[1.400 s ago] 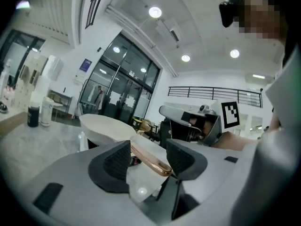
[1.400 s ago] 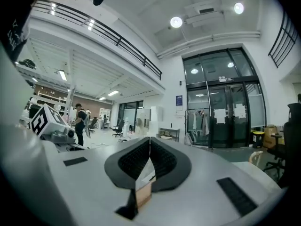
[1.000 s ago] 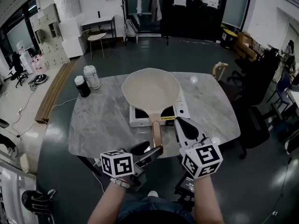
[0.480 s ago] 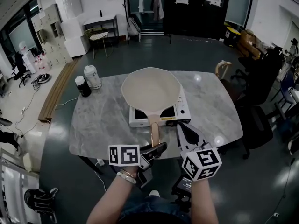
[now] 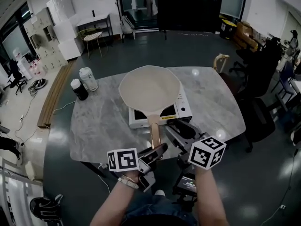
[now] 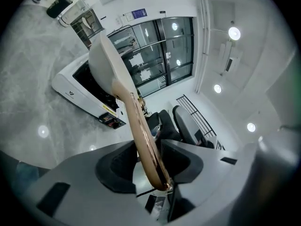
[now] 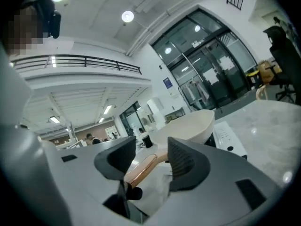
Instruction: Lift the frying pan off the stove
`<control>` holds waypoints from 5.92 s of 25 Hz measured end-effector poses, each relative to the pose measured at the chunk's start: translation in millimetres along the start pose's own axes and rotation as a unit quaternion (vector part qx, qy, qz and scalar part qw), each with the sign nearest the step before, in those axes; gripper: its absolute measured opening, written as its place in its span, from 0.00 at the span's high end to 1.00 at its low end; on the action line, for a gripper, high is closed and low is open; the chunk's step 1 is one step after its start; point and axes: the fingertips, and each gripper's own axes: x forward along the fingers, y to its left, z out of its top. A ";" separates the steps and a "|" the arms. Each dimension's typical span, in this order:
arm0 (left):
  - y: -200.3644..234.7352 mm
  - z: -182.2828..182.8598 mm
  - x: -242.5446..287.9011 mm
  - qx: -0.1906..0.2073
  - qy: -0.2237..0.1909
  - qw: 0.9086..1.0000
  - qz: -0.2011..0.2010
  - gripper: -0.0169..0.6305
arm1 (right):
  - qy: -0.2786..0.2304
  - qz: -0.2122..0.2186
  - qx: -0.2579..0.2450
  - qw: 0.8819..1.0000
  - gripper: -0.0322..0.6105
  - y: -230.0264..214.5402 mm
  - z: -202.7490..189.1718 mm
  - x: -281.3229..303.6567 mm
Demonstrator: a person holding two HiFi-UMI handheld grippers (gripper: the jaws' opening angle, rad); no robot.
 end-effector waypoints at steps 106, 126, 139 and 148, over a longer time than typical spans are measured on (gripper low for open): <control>37.6 41.1 -74.1 0.158 0.256 0.953 -0.040 0.70 | 0.104 0.065 0.402 0.907 0.72 -21.5 -49.2 193.2; -29.1 85.2 7.7 0.285 0.167 0.941 -0.080 0.70 | 0.082 0.083 0.246 0.962 0.70 -34.3 88.3 169.9; -45.7 85.7 30.2 0.316 0.194 0.923 -0.101 0.70 | 0.073 0.065 0.187 0.978 0.67 -46.0 113.6 150.9; -38.4 65.1 50.0 0.363 0.229 0.899 -0.089 0.70 | 0.052 0.009 0.112 0.992 0.67 -56.1 118.0 123.9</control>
